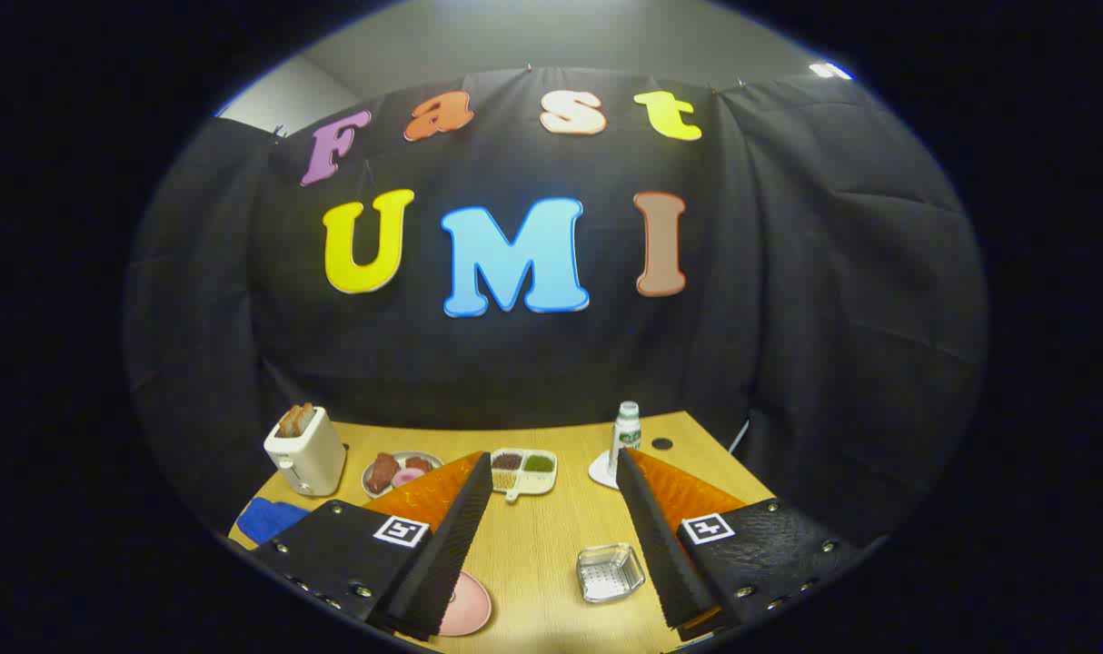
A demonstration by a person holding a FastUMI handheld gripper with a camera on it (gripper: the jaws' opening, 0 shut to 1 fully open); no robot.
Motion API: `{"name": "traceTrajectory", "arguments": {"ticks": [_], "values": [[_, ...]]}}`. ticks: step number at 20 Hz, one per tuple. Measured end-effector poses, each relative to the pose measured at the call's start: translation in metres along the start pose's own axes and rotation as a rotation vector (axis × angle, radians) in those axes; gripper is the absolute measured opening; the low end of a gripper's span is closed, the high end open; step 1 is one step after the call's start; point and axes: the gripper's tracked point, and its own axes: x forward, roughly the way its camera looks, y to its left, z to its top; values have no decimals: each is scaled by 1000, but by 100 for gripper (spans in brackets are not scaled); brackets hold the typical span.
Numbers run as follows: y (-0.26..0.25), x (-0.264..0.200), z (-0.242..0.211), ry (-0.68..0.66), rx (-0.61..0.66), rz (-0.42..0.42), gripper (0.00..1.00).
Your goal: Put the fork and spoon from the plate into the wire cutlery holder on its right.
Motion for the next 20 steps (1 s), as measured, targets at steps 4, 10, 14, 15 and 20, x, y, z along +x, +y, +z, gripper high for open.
{"name": "traceTrajectory", "arguments": {"ticks": [4, 10, 14, 15, 20], "values": [[8, -8, 57, -135, -24, 20, 86], [16, -15, 70, -166, -36, 27, 86], [22, -8, 71, -155, -21, 36, 86], [25, -7, 70, -153, -21, 41, 86], [42, 6, 46, -80, -25, 74, 86]]}}
